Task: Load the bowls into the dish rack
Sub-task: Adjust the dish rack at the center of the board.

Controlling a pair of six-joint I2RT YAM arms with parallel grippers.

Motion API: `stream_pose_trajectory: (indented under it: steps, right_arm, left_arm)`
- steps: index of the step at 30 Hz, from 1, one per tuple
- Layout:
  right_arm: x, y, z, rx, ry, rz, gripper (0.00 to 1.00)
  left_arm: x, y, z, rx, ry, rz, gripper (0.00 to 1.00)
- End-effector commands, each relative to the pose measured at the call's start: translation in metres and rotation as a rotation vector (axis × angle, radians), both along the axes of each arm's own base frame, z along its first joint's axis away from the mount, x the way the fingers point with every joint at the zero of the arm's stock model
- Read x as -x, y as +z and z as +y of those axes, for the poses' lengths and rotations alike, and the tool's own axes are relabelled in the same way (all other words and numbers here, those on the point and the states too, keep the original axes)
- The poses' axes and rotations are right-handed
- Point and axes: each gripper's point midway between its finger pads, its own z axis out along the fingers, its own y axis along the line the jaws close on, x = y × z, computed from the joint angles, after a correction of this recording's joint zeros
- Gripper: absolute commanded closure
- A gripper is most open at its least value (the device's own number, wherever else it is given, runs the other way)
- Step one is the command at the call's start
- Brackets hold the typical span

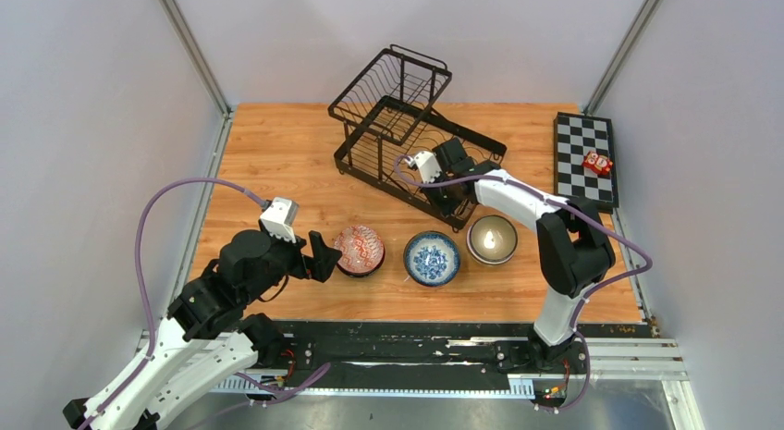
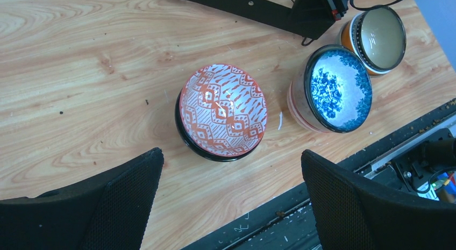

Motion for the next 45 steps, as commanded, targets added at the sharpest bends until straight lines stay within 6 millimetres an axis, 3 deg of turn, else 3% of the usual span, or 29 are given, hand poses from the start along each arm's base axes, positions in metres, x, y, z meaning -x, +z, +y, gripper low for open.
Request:
stream_pose_trajectory:
  steps: [1,17,28,34,39,45]
  right_arm:
    - [-0.019,0.013,-0.001,-0.029,-0.142,-0.030,0.97]
    - [-0.045,0.036,0.063,-0.166,-0.435,-0.172,0.97]
    - [-0.036,0.042,0.102,-0.236,-0.561,-0.271,0.97]
    - [-0.036,0.048,0.131,-0.275,-0.511,-0.272,0.97]
    - [-0.033,0.062,0.133,-0.275,-0.480,-0.295,0.77]
    - [-0.026,0.085,0.109,-0.224,-0.466,-0.368,0.55]
  left_arm:
    - [0.000,0.002,0.000,-0.005,-0.008,-0.010,0.00]
    - [-0.001,0.000,0.000,-0.008,0.001,-0.004,0.00]
    - [0.000,-0.001,0.000,-0.007,0.001,-0.001,0.00]
    - [-0.001,-0.003,0.001,-0.010,0.007,0.006,0.00]
    - [-0.001,-0.002,0.002,-0.008,0.017,0.007,0.00]
    - [-0.004,-0.005,0.001,-0.013,0.026,0.020,0.00]
